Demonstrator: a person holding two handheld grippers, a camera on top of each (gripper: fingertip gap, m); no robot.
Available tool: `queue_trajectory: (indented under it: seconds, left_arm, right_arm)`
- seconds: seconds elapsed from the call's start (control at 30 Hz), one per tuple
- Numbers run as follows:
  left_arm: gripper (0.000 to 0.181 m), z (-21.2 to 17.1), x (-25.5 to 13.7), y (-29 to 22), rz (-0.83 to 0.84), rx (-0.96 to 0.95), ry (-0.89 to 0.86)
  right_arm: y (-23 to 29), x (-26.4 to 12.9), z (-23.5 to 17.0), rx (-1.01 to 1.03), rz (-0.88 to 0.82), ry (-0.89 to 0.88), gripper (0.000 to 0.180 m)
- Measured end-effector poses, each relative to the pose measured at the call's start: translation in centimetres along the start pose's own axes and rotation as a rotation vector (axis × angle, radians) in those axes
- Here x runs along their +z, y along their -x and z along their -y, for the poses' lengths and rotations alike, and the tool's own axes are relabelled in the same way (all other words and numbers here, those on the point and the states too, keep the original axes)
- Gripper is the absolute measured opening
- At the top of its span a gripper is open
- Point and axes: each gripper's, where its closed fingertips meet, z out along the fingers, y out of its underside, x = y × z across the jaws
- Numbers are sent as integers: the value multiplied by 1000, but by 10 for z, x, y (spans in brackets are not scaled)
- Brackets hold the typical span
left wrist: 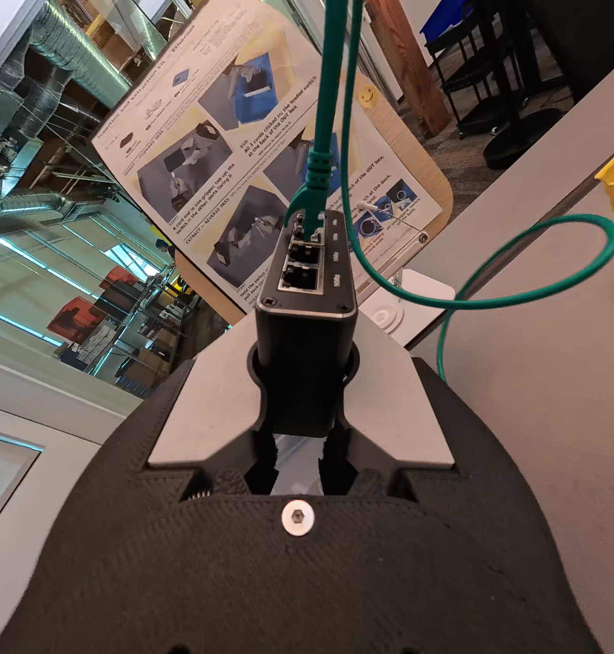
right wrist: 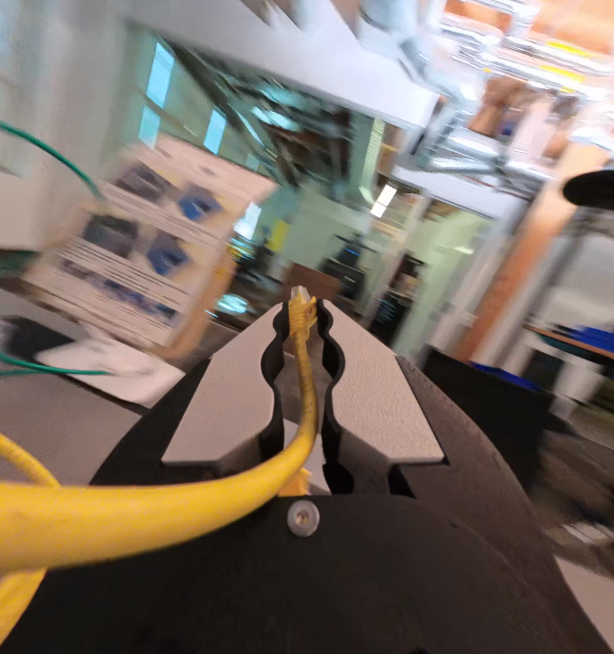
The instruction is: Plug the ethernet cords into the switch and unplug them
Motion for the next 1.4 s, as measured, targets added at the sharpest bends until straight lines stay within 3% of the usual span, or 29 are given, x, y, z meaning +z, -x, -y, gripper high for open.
queue_trajectory:
  seconds: [0.07,0.2,0.27,0.33,0.4,0.5,0.7,0.77,0.87,1.1,1.17,1.3,1.4]
  left_arm:
    - [34,3,-2,-2,-4,3,-10]
    - [34,8,-3,-8,-15,27,-13]
    - [34,9,-2,-11,-24,33,-14]
    - [34,10,-1,-15,-40,37,-13]
    - [34,11,0,-20,-54,40,-12]
    - [34,14,0,-28,-87,48,-17]
    - [34,25,-5,-40,-156,29,-59]
    - [34,28,-7,-44,-181,19,-69]
    - [34,31,-12,-52,-246,-6,-86]
    - [33,60,-34,-78,-469,-135,-216]
    - [33,68,-42,-88,-554,-177,-253]
    - [33,80,-57,-105,-709,-240,-295]
    - [33,82,-62,-114,-751,-223,-294]
  right_arm:
    - [-22,2,-32,-104,-99,128,15]
    - [-32,5,-80,-220,-95,288,16]
    - [-13,6,-107,-262,52,384,16]
    - [27,0,-148,-349,302,518,16]
    - [54,-18,-200,-376,490,754,16]
    - [76,-29,-242,-305,612,961,17]
    - [97,-54,-242,-154,704,1089,24]
    - [87,-67,-237,-167,641,1167,35]
    - [52,-74,-220,-278,428,1225,38]
    - [25,-52,-135,-370,123,983,42]
    - [50,-54,-146,-299,258,996,34]
    - [78,-108,-229,-118,471,1494,35]
    - [96,-118,-252,119,560,1607,40]
